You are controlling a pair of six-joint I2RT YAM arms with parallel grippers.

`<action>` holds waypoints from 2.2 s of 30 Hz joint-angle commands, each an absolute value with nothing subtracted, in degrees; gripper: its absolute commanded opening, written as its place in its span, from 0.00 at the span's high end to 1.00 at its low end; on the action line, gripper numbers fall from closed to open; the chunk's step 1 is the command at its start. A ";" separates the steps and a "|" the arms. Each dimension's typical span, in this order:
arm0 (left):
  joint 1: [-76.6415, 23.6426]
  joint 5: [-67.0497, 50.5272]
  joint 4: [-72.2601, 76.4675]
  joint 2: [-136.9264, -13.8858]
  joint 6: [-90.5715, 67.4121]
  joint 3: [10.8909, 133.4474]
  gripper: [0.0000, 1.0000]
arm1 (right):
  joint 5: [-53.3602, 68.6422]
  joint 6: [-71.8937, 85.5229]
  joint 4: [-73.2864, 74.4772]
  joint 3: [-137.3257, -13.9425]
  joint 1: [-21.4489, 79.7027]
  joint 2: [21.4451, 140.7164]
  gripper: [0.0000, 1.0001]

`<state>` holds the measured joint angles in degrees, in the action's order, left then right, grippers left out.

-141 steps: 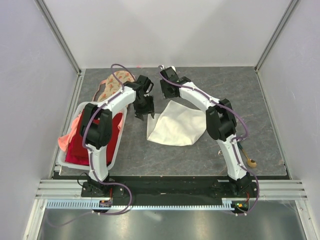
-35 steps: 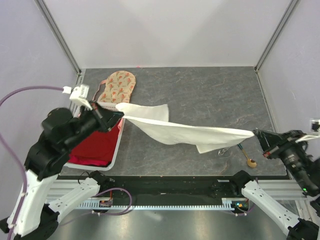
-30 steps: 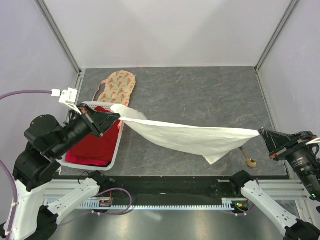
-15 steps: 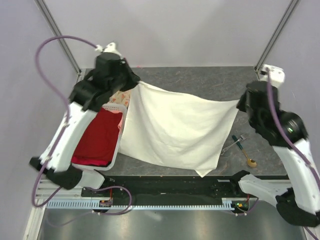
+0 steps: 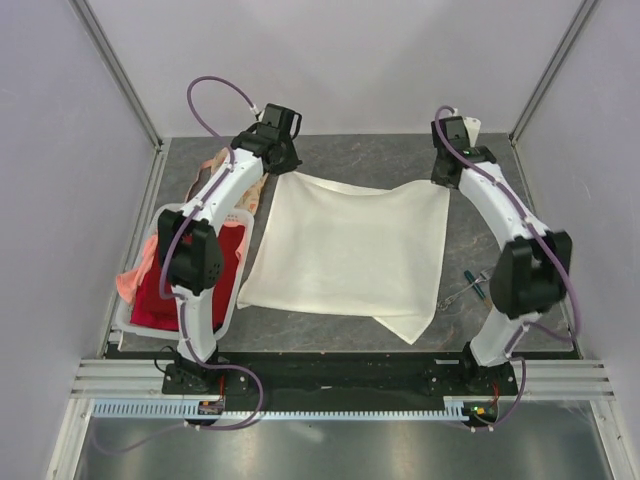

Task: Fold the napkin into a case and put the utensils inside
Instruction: Flatten out the crumpled napkin at the center of the board, then smooth out the napkin at the center of the board.

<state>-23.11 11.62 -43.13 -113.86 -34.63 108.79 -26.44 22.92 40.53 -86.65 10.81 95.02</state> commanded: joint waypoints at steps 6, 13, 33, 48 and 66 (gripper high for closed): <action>-19.87 8.00 -24.09 -128.58 -30.41 121.81 0.98 | -18.99 21.36 35.59 -113.80 6.50 122.85 1.00; -19.42 6.94 -13.72 -133.33 -29.71 121.90 0.98 | -16.96 22.41 32.01 -119.09 5.71 129.28 0.99; -22.49 -2.18 -32.52 -108.06 -27.69 104.90 0.41 | -9.35 25.14 50.72 -98.12 7.20 107.45 0.18; -37.18 -12.39 -37.53 -81.31 -34.89 71.47 0.53 | 2.02 33.22 46.41 -42.20 25.13 63.91 0.95; -38.06 -15.47 -37.97 -83.32 -38.41 68.99 0.61 | -1.93 39.28 31.55 -35.86 29.00 74.61 1.00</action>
